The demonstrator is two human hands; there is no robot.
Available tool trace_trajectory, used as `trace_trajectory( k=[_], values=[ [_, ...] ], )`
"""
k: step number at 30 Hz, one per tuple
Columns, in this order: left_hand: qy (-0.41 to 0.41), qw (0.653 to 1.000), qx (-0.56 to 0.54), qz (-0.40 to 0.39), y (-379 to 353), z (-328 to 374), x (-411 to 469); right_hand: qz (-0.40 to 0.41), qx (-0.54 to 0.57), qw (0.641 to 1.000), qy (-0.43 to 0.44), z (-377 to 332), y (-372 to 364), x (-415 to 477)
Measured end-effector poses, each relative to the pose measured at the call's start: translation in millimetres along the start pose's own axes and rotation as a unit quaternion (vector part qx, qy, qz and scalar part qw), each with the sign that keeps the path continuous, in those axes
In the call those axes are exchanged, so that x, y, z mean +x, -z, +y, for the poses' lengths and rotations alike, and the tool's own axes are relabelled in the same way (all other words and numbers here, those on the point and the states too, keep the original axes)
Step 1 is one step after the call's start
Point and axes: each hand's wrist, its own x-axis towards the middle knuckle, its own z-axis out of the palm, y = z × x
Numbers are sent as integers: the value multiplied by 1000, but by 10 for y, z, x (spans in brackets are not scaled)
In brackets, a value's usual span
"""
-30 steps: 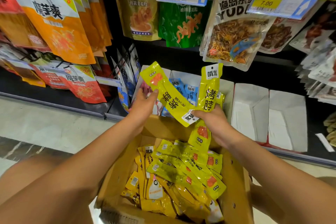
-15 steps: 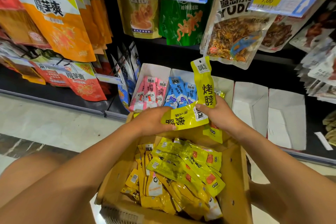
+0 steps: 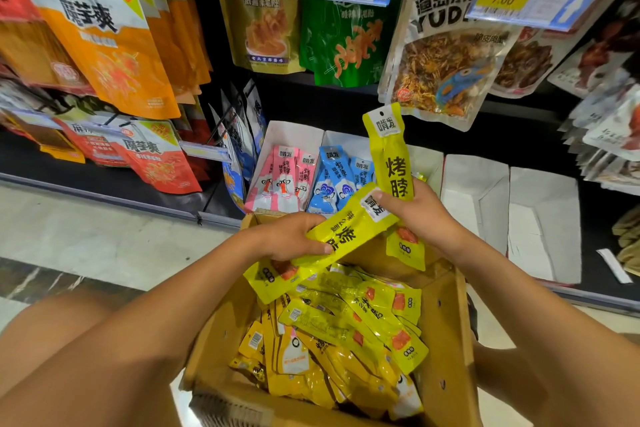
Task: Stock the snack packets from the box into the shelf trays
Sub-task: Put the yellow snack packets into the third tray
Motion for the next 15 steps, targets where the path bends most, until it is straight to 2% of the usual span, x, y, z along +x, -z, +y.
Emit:
trace_trajectory(
  k=[2, 5, 7, 11, 15],
  values=[
    [17, 1000, -6, 18, -16, -47, 2, 24, 32, 999, -11, 1, 33, 24],
    [28, 994, -2, 108, -15, -57, -7, 67, 83, 993, -50, 5, 73, 60],
    [47, 984, -45, 165, -32, -37, -34, 77, 102, 988, -83, 2, 53, 66],
    [64, 941, -203, 264, -89, 23, -83, 20, 119, 987, -104, -95, -95, 1],
    [44, 905, -320, 278, -33, 334, -60, -38, 150, 986, -68, -214, -267, -64]
  ],
)
